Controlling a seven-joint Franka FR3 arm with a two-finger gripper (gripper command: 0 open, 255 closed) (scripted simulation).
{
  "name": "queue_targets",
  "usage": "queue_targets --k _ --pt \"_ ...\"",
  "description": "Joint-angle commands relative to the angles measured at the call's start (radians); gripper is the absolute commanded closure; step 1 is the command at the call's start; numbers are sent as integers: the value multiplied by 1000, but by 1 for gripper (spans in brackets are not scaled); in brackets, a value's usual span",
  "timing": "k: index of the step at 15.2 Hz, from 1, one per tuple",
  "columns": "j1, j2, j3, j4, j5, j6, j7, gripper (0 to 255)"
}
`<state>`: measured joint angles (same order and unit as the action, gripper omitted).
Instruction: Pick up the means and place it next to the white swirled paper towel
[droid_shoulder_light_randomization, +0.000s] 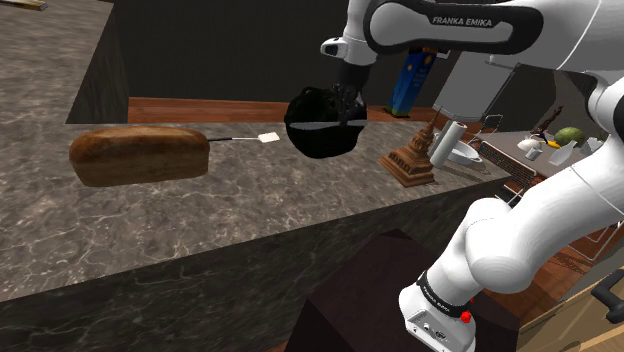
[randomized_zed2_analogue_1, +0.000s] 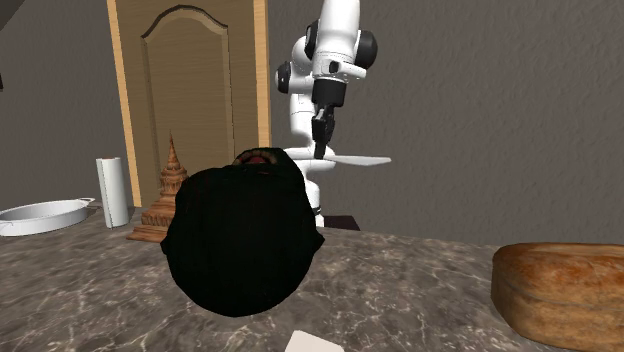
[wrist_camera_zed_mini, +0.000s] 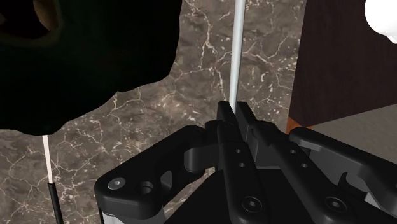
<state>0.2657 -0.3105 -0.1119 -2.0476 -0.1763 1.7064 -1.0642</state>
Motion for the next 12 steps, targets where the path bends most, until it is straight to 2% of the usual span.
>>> queue_targets --k 1,12 --pt "0 2 0 31 1 -28 -5 255" --pt "2 27 5 198 6 -170 -25 255"
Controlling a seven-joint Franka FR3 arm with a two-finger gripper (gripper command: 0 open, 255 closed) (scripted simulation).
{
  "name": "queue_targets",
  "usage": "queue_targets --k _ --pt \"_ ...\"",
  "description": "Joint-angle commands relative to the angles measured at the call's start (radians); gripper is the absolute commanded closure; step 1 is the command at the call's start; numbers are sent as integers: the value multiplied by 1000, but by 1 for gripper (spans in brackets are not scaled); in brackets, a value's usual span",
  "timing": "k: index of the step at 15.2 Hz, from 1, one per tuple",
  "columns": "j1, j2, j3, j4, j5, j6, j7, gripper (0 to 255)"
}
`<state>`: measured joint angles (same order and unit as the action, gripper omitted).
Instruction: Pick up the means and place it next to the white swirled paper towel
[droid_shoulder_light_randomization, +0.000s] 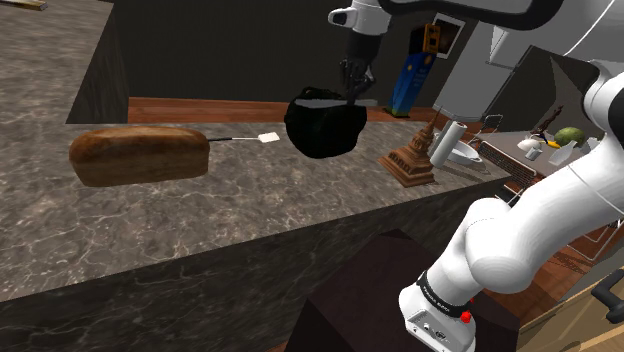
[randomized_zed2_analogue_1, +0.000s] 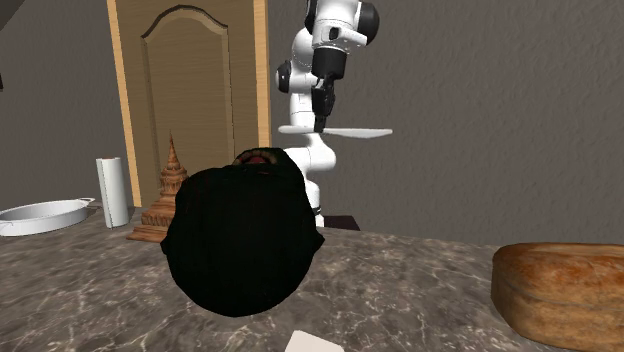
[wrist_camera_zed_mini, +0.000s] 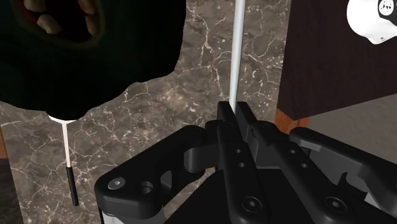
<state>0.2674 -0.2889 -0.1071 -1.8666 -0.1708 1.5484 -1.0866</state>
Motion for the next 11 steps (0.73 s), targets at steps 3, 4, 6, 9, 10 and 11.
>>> queue_targets --k 3,4,6,9,10,11 --pt "-23 -62 -36 -46 -20 -7 -57 255" --pt "-31 -83 -48 -65 -28 -5 -76 255" --pt "-48 -122 -74 -98 -44 -4 -114 255" --pt "-72 -176 -116 -140 -72 -3 -173 255" --pt "-80 -192 -130 -151 -82 -3 -194 255" --pt "-88 -207 -145 -162 -92 -3 -214 255"
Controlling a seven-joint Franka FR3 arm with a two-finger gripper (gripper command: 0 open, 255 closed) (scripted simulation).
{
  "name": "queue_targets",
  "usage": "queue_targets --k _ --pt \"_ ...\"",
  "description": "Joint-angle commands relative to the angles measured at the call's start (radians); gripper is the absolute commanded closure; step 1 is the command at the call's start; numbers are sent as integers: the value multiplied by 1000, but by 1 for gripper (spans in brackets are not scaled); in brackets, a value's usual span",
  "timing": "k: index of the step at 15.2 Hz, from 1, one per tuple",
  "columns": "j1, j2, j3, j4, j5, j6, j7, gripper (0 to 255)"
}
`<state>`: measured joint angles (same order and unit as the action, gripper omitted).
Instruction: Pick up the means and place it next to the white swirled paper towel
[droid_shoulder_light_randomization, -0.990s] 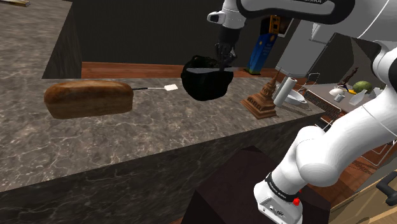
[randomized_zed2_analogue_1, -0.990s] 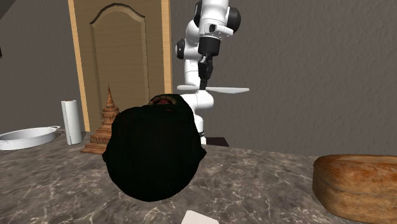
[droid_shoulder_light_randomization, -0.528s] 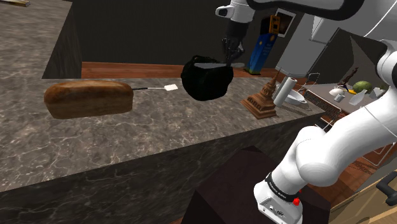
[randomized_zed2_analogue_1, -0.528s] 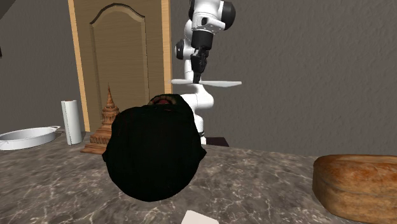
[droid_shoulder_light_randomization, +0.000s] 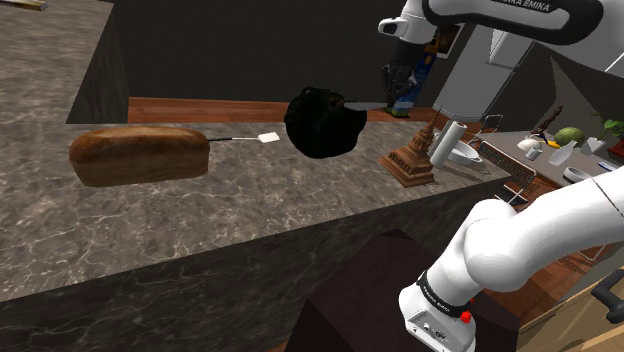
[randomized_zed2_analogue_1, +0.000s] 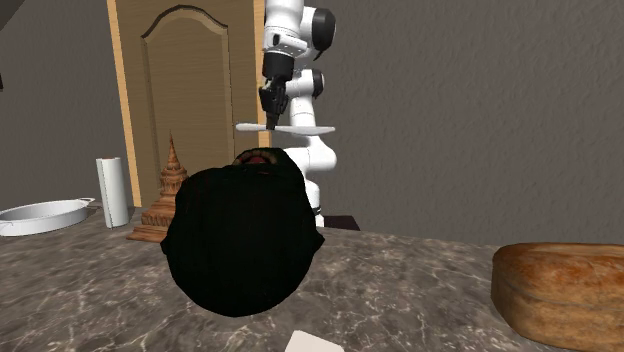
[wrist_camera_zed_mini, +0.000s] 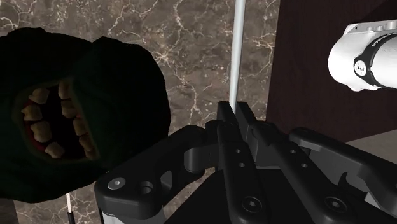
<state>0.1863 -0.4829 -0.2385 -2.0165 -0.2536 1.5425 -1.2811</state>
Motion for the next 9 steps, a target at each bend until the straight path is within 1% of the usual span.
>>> queue_targets --k 1,9 --pt "-16 -28 -28 -21 -19 2 -40 255" --pt "-81 -109 -158 -57 -105 4 -215 255"
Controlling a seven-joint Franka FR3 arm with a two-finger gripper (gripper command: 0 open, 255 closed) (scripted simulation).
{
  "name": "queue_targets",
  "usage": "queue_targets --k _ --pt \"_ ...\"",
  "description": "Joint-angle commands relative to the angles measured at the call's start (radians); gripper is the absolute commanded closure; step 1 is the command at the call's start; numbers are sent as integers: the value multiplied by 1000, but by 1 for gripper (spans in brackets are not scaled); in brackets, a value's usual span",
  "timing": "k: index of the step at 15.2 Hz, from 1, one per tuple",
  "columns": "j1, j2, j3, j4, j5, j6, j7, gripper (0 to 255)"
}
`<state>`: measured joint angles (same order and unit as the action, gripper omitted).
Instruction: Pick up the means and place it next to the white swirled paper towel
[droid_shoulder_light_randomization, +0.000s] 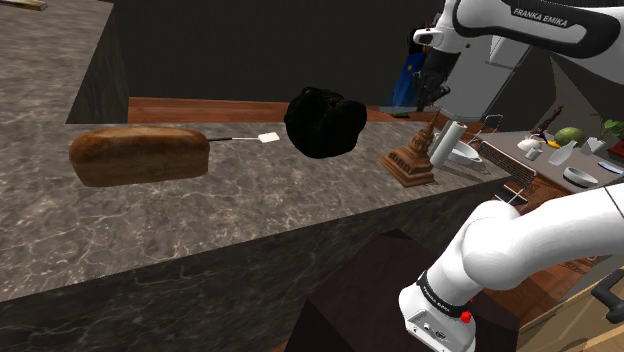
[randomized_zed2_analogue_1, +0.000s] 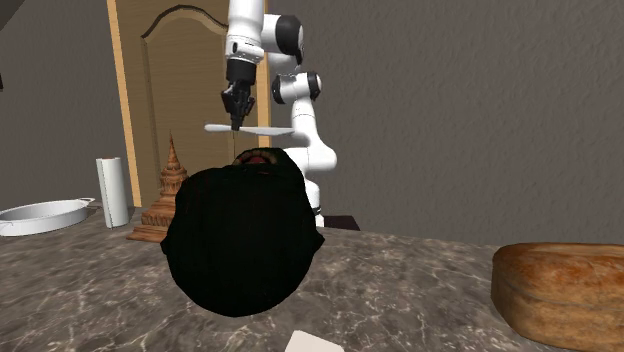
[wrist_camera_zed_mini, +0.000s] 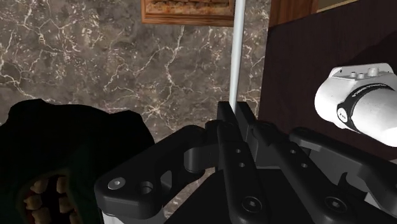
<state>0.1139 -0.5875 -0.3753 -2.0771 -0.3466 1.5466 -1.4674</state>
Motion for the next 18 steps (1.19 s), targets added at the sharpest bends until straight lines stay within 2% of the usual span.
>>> queue_targets --k 1,11,18 --pt "-16 -10 -39 4 -23 0 -52 255" --pt "-67 -10 -241 68 -115 22 -292 255" --pt "-61 55 -420 175 -141 54 -475 255"
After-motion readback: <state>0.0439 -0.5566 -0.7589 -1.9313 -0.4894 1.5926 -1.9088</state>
